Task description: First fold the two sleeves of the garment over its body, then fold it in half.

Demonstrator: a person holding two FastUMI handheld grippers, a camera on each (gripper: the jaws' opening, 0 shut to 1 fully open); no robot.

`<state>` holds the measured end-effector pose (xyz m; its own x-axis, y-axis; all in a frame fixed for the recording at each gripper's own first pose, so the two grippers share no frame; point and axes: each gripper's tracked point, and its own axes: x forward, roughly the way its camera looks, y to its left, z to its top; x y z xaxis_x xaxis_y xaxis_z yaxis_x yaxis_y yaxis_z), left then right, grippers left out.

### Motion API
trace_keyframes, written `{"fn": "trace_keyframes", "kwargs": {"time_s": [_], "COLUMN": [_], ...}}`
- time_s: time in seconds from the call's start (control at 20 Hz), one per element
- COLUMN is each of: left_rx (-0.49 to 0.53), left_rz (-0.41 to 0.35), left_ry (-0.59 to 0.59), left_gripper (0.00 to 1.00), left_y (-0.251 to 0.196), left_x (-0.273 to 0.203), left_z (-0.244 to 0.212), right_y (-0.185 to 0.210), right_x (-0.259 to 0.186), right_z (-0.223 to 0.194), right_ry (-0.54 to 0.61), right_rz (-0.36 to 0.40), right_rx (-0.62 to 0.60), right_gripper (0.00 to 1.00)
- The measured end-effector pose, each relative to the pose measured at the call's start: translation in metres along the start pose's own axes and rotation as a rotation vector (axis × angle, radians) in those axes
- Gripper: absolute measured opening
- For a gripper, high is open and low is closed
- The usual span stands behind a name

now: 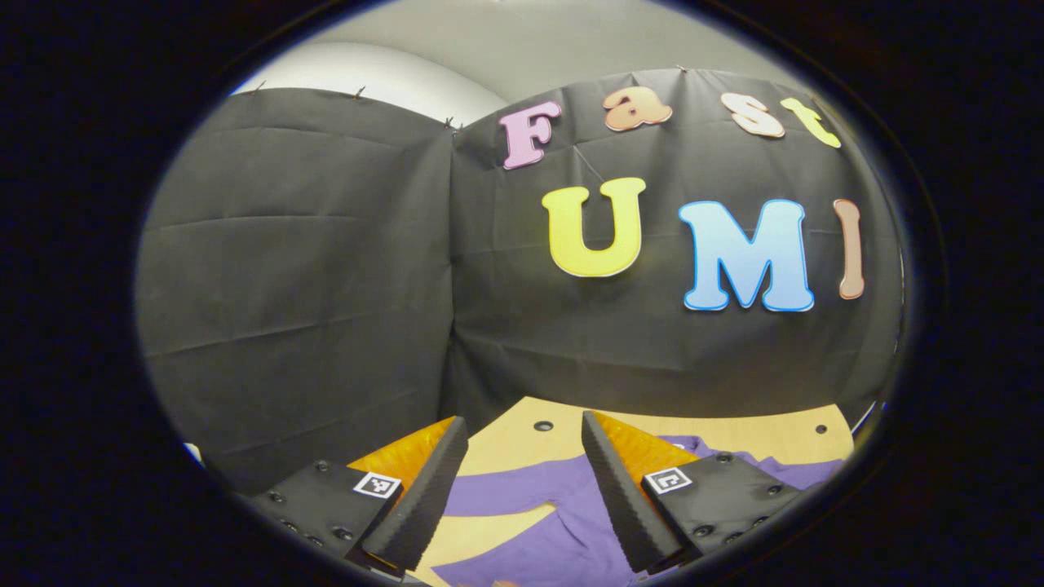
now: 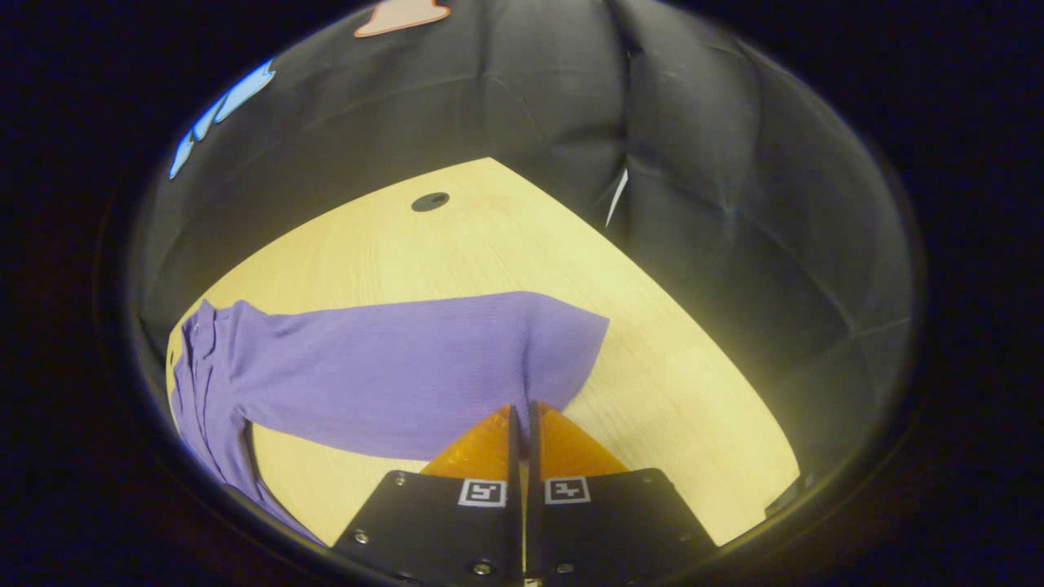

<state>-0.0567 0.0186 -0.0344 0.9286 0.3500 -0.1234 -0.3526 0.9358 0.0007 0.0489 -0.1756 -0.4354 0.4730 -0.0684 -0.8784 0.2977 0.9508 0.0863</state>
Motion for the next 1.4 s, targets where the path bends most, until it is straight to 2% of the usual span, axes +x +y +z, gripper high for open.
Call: {"fn": "trace_keyframes", "kwargs": {"time_s": [0.2,0.35,0.55,0.9,1.1,1.4], "left_rx": [0.006,0.001,-0.009,-0.019,-0.022,-0.009], "left_rz": [0.002,0.004,0.008,0.043,0.072,0.119], "left_ry": [0.005,0.008,0.009,0.024,0.038,0.050], "left_gripper": [0.94,0.94,0.94,0.94,0.93,0.94], "left_y": [0.013,0.026,0.047,0.113,0.165,0.240], "left_x": [-0.002,-0.002,0.000,0.005,0.014,0.028], "left_z": [-0.004,-0.006,-0.011,-0.024,-0.033,-0.043], "right_y": [0.013,0.045,0.108,0.247,0.323,0.417], "right_x": [-0.006,-0.028,-0.053,-0.099,-0.122,-0.143], "right_z": [0.005,0.014,0.024,0.031,0.021,-0.021], "right_ry": [0.003,-0.031,-0.068,-0.112,-0.120,-0.076], "right_rz": [0.041,0.104,0.214,0.393,0.470,0.598], "right_rx": [0.045,0.055,0.064,0.018,0.013,0.070], "right_gripper": [0.03,0.02,0.02,0.02,0.01,0.01]}}
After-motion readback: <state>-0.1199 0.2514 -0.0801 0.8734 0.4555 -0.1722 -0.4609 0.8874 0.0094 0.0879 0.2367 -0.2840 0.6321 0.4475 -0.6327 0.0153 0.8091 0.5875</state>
